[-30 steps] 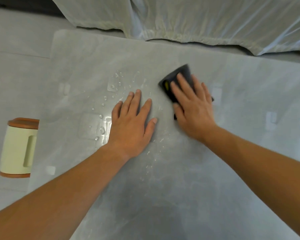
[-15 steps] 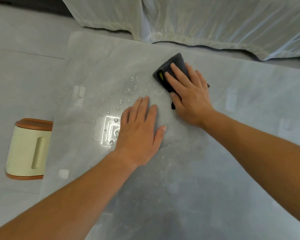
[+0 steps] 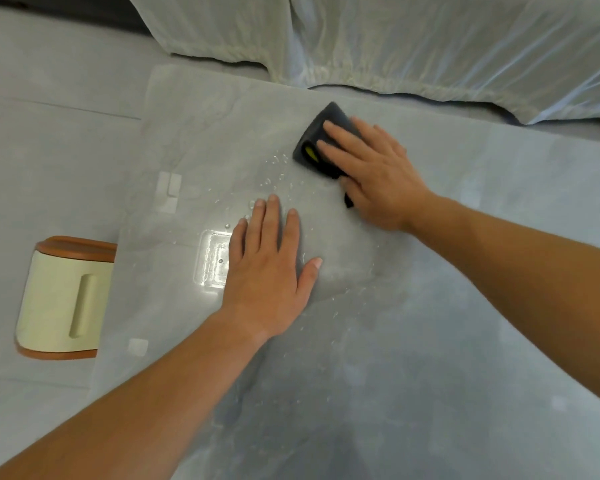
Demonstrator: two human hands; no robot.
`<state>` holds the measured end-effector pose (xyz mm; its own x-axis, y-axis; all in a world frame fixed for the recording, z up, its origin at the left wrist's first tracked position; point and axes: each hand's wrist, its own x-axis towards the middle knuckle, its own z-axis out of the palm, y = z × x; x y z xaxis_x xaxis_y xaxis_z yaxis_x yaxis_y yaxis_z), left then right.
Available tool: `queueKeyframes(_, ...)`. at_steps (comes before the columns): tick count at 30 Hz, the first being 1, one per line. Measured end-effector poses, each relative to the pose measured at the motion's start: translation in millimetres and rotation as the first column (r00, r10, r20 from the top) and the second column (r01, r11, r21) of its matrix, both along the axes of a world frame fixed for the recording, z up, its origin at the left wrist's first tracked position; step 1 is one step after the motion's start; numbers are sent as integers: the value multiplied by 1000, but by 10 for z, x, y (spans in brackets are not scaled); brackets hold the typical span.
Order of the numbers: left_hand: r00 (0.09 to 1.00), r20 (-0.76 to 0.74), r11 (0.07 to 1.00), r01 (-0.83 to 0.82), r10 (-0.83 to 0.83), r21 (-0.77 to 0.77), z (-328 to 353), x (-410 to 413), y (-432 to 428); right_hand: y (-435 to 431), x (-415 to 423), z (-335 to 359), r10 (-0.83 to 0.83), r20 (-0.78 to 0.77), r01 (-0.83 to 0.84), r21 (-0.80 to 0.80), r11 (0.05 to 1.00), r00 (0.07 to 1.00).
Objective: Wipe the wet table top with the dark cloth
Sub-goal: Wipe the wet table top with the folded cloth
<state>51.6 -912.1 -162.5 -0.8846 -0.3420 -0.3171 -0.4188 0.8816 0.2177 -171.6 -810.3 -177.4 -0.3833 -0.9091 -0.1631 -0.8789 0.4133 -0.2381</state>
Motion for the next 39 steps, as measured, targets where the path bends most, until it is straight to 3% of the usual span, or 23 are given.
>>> queueKeyframes(5, 1000, -13, 1000, -7, 7, 12, -15, 5, 5, -205, 107, 42, -346, 60, 349, -55, 935, 936)
queueKeyframes(7, 1000, -20, 999, -19, 19, 28, -1, 6, -2, -108, 415, 33, -276, 44, 278, -77, 957, 960)
queueKeyframes(9, 1000, -17, 998, -25, 26, 54, 19, 1, -3, 165, 585, 8, -96, 24, 98, -59, 993, 995)
queueKeyframes(12, 1000, -15, 998, -11, 12, 61, 44, 27, -35, 456, 393, 4, 62, 9, -62, -25, 998, 998)
queueKeyframes(15, 998, -56, 997, 4, 1, 79, 63, 104, -41, 491, 218, 15, -196, 40, 198, -67, 978, 980)
queueKeyframes(18, 996, -92, 995, 21, -11, 99, 76, 219, 18, 435, 582, 23, -459, 64, 464, -106, 880, 886)
queueKeyframes(20, 995, -96, 993, 29, -18, 118, 83, 300, 61, 531, 1004, 8, -404, 29, 404, -135, 905, 914)
queueKeyframes(24, 995, -98, 992, 22, -10, 121, 100, 469, 107, 959, 1401, 9, 3, 16, -2, -48, 999, 1000)
queueKeyframes(26, 996, -90, 994, 36, -26, 105, 98, 554, 124, 990, 1246, 11, 40, 3, -40, -44, 998, 999)
queueKeyframes(28, 997, -70, 994, 44, -37, 100, 96, 621, 126, 888, 1097, 16, -139, 18, 140, -58, 988, 990)
queueKeyframes(31, 998, -5, 993, 55, -55, 100, 63, 695, 133, 613, 1176, 55, -520, 102, 527, -69, 847, 848)
queueKeyframes(33, 998, 10, 992, 62, -63, 113, 48, 700, 135, 504, 1463, 58, -612, 110, 621, -79, 780, 783)
queueKeyframes(35, 998, 18, 990, 53, -56, 133, 53, 685, 129, 594, 1763, 43, -518, 71, 522, -86, 848, 853)
queueKeyframes(37, 998, 13, 987, 61, -64, 148, 66, 686, 113, 839, 1918, 23, -311, 39, 313, -60, 948, 950)
queueKeyframes(39, 997, -14, 986, 81, -80, 146, 76, 738, 81, 1022, 1783, 22, -157, 44, 158, -39, 987, 987)
